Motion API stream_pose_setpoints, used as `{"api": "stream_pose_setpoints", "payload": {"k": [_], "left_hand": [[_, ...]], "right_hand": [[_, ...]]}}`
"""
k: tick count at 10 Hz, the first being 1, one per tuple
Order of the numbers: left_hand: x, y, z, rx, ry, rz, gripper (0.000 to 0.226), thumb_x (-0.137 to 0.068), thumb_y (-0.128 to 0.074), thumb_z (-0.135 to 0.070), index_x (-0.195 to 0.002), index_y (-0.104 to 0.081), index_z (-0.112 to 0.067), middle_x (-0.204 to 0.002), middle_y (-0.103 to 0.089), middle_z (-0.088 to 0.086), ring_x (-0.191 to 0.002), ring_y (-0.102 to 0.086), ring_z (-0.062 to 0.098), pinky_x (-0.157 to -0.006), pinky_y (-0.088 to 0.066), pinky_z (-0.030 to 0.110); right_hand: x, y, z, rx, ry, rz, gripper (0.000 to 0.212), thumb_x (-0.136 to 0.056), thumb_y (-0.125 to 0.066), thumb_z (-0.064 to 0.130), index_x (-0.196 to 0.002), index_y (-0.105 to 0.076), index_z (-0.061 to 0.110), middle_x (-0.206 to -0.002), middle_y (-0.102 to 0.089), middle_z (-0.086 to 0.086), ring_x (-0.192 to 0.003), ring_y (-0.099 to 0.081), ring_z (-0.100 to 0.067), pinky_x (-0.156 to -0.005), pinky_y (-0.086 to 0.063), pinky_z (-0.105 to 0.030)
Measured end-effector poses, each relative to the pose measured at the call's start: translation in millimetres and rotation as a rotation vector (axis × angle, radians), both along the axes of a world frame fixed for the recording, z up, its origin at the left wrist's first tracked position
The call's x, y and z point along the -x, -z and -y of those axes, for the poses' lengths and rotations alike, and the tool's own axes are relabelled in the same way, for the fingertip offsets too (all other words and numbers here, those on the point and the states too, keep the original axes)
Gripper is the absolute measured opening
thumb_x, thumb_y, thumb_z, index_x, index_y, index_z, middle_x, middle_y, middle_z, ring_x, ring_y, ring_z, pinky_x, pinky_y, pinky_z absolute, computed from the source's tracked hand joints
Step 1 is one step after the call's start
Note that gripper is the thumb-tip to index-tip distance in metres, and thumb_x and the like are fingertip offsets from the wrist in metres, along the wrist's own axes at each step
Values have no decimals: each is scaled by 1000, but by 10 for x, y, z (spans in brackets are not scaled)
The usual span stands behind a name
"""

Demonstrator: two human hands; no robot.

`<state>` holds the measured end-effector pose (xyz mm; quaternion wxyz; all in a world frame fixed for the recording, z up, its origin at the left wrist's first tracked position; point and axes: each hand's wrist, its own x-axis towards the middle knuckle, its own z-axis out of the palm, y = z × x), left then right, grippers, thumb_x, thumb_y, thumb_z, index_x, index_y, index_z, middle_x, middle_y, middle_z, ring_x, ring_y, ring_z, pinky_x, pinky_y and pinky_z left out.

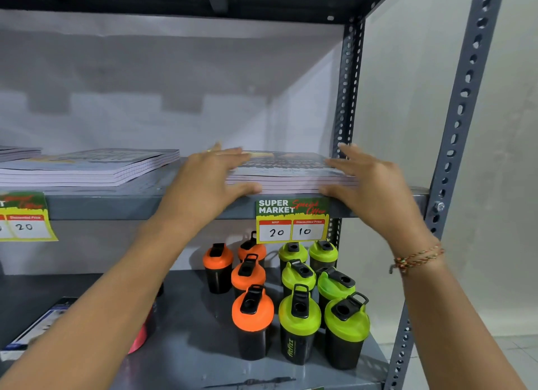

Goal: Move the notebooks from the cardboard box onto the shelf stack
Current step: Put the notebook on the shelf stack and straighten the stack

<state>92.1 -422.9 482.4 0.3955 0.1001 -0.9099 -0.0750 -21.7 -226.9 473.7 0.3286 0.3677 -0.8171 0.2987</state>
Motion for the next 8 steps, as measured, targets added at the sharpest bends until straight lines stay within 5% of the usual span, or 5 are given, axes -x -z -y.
{"api": "stream_pose_setpoints", "payload": {"k": [1,3,7,8], "left_hand": [[165,-88,-99,290,118,175,57,-85,-55,-49,-138,-42,-34,-152,-33,-11,-147,-15,15,-119,-14,36],[221,-97,-37,173,236,239,43,-87,-58,-42,-129,-54,-34,-137,-54,-13,-130,-46,5,-102,-37,21],[274,-112,-11,177,247,222,43,-88,-59,-40,-130,-54,-31,-135,-56,-11,-129,-48,7,-100,-38,19],[266,-93,-9,194,246,240,51,-87,-54,-48,-135,-46,-34,-144,-47,-11,-137,-39,10,-108,-34,26]], "right_hand": [[3,7,138,-111,-141,-57,38,-81,-69,29,-117,-63,16,-130,-61,-5,-125,-53,-19,-108,-41,-37],[71,30,118,-63,-179,-67,32,-80,-70,28,-110,-68,19,-117,-69,-1,-110,-64,-13,-96,-44,-22],[92,-51,144,-64,-177,-68,30,-82,-69,25,-111,-68,16,-117,-70,-3,-107,-66,-19,-96,-52,-36],[-51,139,102,-25,-151,-222,29,-82,-69,22,-110,-68,14,-114,-71,-5,-101,-67,-21,-90,-54,-37]]}}
